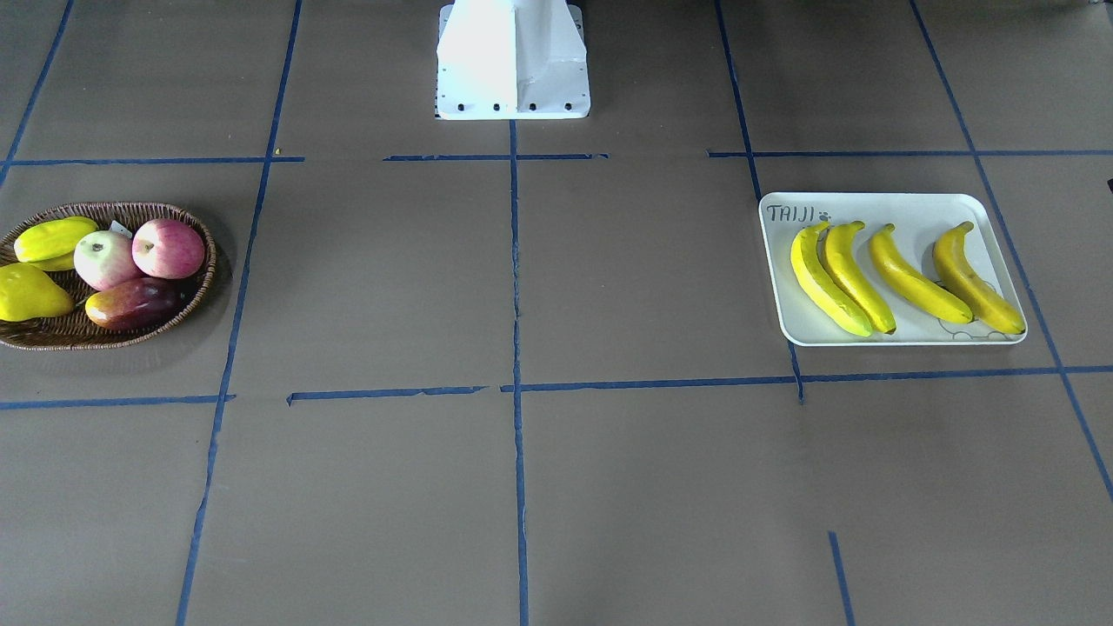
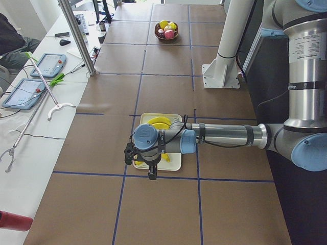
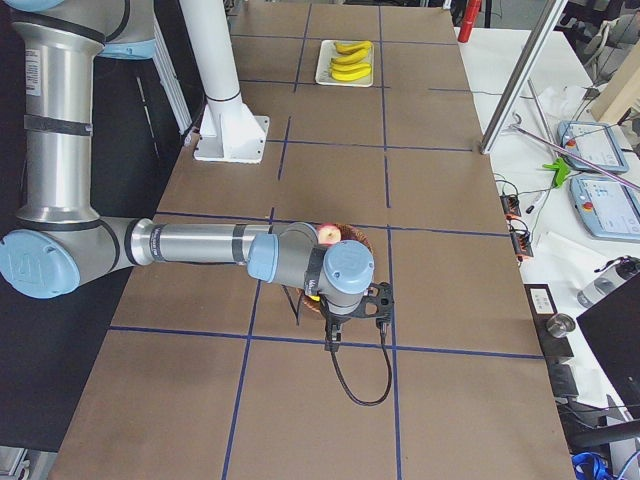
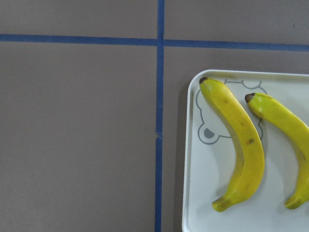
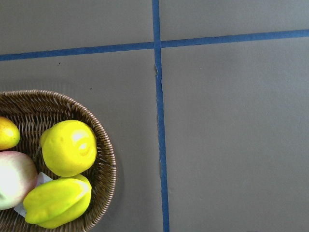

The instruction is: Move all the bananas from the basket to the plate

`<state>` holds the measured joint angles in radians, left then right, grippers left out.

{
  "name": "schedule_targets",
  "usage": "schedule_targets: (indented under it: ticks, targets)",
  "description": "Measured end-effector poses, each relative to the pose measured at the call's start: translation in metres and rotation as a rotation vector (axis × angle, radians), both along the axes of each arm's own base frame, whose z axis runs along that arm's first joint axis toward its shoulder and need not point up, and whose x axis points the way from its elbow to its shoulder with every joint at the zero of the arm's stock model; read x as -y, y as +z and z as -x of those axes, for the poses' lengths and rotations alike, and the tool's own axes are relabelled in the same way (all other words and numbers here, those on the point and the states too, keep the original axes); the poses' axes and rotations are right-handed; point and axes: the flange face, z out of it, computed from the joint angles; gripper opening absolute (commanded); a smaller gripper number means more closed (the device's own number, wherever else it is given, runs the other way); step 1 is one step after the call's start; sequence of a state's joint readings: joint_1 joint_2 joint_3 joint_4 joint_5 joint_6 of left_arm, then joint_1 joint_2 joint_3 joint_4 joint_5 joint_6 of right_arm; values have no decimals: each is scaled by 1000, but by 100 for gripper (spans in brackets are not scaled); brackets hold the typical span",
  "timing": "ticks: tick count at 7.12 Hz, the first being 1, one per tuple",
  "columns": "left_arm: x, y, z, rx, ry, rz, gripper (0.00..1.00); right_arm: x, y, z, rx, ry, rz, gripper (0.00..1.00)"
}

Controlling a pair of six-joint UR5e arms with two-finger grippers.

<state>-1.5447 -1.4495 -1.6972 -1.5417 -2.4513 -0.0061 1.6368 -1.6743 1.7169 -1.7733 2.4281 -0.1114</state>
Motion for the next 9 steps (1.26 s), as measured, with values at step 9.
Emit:
schedule_targets:
  ticks: [9]
  targets:
    - [5, -7, 0, 5, 1, -21, 100, 5, 3, 0, -1, -5, -1, 100]
